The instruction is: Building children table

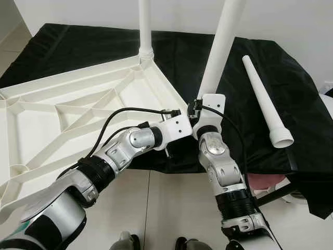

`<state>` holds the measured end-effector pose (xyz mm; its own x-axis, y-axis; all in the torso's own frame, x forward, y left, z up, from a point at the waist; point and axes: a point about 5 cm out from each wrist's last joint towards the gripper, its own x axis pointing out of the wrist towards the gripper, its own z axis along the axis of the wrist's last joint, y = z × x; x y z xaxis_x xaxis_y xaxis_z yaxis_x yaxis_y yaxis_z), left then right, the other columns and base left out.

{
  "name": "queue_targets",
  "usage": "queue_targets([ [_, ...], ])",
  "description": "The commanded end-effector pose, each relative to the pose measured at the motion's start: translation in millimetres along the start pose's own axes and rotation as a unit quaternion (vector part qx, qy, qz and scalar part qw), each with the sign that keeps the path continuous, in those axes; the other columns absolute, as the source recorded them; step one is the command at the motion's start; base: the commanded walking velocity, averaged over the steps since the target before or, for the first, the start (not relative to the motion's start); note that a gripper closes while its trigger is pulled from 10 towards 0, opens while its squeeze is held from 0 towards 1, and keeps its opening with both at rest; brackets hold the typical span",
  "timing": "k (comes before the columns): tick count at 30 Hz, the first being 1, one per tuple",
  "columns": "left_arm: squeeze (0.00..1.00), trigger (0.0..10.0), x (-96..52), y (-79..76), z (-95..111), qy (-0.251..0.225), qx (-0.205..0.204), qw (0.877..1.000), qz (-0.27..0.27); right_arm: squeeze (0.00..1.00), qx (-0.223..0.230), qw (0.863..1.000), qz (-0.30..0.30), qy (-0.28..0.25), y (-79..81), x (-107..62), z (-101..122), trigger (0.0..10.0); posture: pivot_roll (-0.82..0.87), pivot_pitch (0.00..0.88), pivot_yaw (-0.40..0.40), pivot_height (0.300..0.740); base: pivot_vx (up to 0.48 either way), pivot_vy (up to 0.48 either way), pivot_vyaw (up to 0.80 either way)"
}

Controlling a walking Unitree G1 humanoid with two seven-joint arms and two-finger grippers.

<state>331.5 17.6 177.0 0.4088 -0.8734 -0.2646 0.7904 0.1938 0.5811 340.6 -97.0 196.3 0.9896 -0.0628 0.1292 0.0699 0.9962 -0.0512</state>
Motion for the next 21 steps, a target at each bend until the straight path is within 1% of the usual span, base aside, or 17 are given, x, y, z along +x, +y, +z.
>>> queue_targets([
  [1,0.00,0.0,-2.3,-44.0,28.5,-0.080,0.090,0.932,-0.343,0.00,-0.073,0.990,-0.113,0.041,-51.2,4.1,-20.7,10.0,0.00,0.167,-0.014,0.740,0.000,0.000,0.00],
  [2,0.00,0.0,-1.9,-43.8,26.5,-0.076,0.094,0.932,-0.341,0.00,-0.074,0.990,-0.110,0.041,-50.3,4.0,-20.9,10.0,0.00,0.167,-0.012,0.740,0.000,0.000,0.00],
  [21,0.00,0.0,-1.9,-43.8,26.5,-0.076,0.094,0.932,-0.341,0.00,-0.074,0.990,-0.110,0.041,-50.3,4.0,-20.9,10.0,0.00,0.167,-0.012,0.740,0.000,0.000,0.00],
])
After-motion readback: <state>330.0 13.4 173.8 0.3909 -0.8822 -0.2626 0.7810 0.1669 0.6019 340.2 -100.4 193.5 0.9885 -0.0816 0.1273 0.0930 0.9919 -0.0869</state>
